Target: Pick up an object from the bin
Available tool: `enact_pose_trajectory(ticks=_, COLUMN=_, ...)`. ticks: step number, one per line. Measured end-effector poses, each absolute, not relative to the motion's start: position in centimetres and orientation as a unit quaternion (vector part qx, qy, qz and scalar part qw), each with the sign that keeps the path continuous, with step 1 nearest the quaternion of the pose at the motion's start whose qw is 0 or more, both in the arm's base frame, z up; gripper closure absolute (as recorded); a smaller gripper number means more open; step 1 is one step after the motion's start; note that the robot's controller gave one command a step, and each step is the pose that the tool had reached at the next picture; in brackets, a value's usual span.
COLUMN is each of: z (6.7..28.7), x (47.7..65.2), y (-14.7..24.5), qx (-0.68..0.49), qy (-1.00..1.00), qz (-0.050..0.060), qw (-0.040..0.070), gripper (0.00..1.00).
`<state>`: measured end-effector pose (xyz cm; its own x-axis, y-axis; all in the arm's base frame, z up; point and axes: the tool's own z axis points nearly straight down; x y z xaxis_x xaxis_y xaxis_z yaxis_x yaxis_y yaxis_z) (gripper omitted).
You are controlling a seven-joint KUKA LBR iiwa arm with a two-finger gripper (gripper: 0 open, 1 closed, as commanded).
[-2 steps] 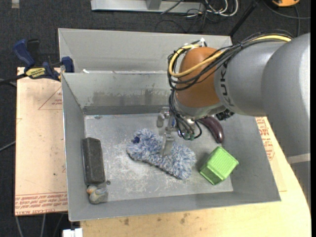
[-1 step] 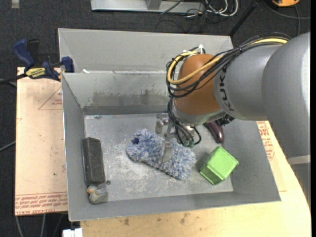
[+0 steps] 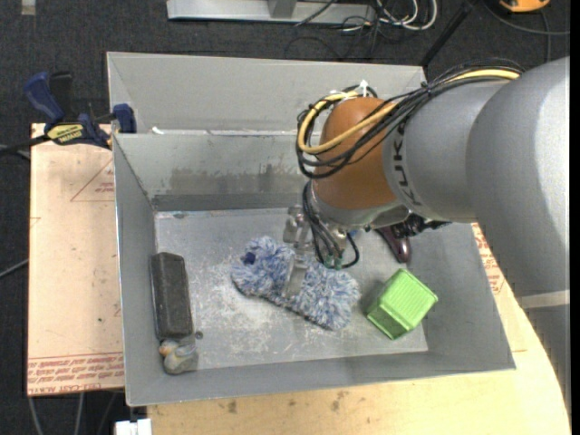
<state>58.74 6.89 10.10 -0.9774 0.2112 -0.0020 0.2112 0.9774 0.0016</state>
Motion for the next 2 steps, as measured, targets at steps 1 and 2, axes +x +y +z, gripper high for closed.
enact_pose_trajectory(ticks=1, z=6.90, x=57.53, y=6.68, qx=0.116, qy=0.993, qz=0.001, qw=0.000, gripper=0.00)
enact_pose_trajectory(ticks=2, z=7.08, x=57.03, y=6.72, qx=0.224, qy=0.975, qz=0.001, qw=0.000, gripper=1.00)
